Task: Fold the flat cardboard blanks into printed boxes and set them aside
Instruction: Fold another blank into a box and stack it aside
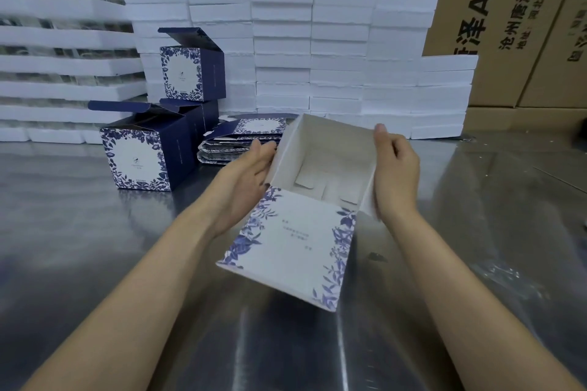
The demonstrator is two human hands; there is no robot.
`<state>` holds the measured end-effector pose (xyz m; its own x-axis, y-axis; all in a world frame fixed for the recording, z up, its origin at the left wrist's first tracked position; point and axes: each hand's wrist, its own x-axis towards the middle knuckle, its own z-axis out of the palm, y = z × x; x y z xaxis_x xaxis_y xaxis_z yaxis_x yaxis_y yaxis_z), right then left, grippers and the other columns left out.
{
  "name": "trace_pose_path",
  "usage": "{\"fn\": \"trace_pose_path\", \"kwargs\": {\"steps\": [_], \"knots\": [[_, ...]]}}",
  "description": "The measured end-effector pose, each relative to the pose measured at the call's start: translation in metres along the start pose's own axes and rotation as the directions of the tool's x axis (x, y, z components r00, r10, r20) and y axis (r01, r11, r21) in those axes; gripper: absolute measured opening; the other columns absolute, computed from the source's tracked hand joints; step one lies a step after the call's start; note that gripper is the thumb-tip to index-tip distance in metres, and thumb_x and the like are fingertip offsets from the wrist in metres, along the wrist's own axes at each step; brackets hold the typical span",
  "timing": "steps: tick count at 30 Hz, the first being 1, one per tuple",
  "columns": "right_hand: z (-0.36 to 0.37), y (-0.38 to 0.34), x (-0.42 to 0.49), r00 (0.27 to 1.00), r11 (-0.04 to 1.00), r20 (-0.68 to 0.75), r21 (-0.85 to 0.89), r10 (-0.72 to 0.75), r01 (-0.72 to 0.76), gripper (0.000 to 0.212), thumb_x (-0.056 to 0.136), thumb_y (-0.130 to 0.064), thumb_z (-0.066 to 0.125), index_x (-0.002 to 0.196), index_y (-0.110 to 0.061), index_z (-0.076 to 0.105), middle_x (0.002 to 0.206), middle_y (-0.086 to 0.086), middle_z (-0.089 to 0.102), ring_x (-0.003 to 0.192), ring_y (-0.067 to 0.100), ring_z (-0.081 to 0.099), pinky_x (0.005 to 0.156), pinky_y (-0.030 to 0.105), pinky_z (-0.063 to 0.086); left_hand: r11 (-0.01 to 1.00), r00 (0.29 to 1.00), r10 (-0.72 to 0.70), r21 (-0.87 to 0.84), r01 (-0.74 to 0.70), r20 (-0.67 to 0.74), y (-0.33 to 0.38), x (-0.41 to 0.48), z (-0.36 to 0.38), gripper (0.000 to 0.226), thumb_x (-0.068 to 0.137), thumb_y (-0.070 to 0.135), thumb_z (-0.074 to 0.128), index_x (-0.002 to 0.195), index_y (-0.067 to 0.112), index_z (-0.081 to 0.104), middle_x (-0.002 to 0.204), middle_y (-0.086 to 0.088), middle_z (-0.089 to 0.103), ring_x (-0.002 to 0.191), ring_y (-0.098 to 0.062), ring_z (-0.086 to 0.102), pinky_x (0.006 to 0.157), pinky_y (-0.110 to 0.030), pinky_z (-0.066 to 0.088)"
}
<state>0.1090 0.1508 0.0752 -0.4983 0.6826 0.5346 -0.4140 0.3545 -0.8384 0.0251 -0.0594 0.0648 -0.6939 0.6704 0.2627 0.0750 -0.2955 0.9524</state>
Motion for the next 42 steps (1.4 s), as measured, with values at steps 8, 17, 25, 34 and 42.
{"fn": "trace_pose_path", "kwargs": {"steps": [8, 17, 25, 34, 42], "knots": [[-0.005, 0.005, 0.012, 0.911, 0.962, -0.333, 0.200, 0.243, -0.183, 0.020, 0.096, -0.021, 0.057, 0.077, -0.018, 0.063, 0.083, 0.003, 0.061, 0.074, 0.011, 0.051, 0.073, 0.025, 0.045, 0.998, 0.850, -0.008, 0.043, 0.035, -0.526, -0.017, 0.021, 0.000, 0.025, 0.105, 0.025, 0.033, 0.092, 0.021, 0.054, 0.078, 0.009, 0.052, 0.063, -0.002, 0.055, 0.059, -0.016, 0.045], [-0.006, 0.017, 0.004, 0.935, 0.953, -0.186, 0.073, 0.303, -0.295, 0.021, 0.087, -0.009, 0.054, 0.099, -0.025, 0.062, 0.095, -0.002, 0.061, 0.077, 0.011, 0.055, 0.073, 0.021, 0.044, 0.994, 0.834, -0.020, -0.099, -0.042, -0.551, -0.010, 0.012, 0.028, 0.018, 0.102, 0.010, 0.034, 0.097, 0.018, 0.049, 0.073, -0.006, 0.070, 0.051, -0.012, 0.062, 0.043, -0.016, 0.042], [0.008, 0.020, -0.014, 0.991, 0.982, 0.021, 0.132, 0.130, -0.132, 0.038, 0.093, -0.018, 0.043, 0.059, -0.009, 0.057, 0.037, -0.001, 0.045, 0.032, 0.010, 0.036, 0.037, 0.017, 0.029, 0.978, 0.627, 0.206, 0.136, -0.158, -0.752, -0.019, 0.018, 0.015, 0.023, 0.099, 0.009, 0.033, 0.101, 0.011, 0.056, 0.106, -0.003, 0.061, 0.103, -0.018, 0.057, 0.094, -0.032, 0.042], [0.005, 0.035, -0.008, 0.929, 0.937, 0.129, -0.042, 0.348, -0.346, 0.032, 0.096, -0.026, 0.046, 0.128, -0.023, 0.054, 0.127, -0.005, 0.056, 0.121, 0.012, 0.049, 0.109, 0.033, 0.035, 0.977, 0.542, 0.131, 0.015, -0.212, -0.830, -0.016, 0.015, -0.008, 0.021, 0.096, 0.012, 0.037, 0.092, 0.019, 0.057, 0.088, -0.002, 0.064, 0.058, -0.006, 0.057, 0.054, -0.018, 0.039], [0.006, 0.031, -0.005, 0.892, 0.840, 0.209, 0.305, 0.401, -0.449, 0.020, 0.097, -0.021, 0.042, 0.107, -0.013, 0.058, 0.064, 0.003, 0.064, 0.057, 0.015, 0.058, 0.072, 0.030, 0.053, 0.907, 0.755, 0.066, -0.276, -0.318, -0.653, -0.017, 0.019, 0.003, 0.028, 0.104, 0.027, 0.036, 0.114, 0.012, 0.057, 0.095, 0.000, 0.070, 0.092, -0.015, 0.065, 0.073, -0.024, 0.055]]}}
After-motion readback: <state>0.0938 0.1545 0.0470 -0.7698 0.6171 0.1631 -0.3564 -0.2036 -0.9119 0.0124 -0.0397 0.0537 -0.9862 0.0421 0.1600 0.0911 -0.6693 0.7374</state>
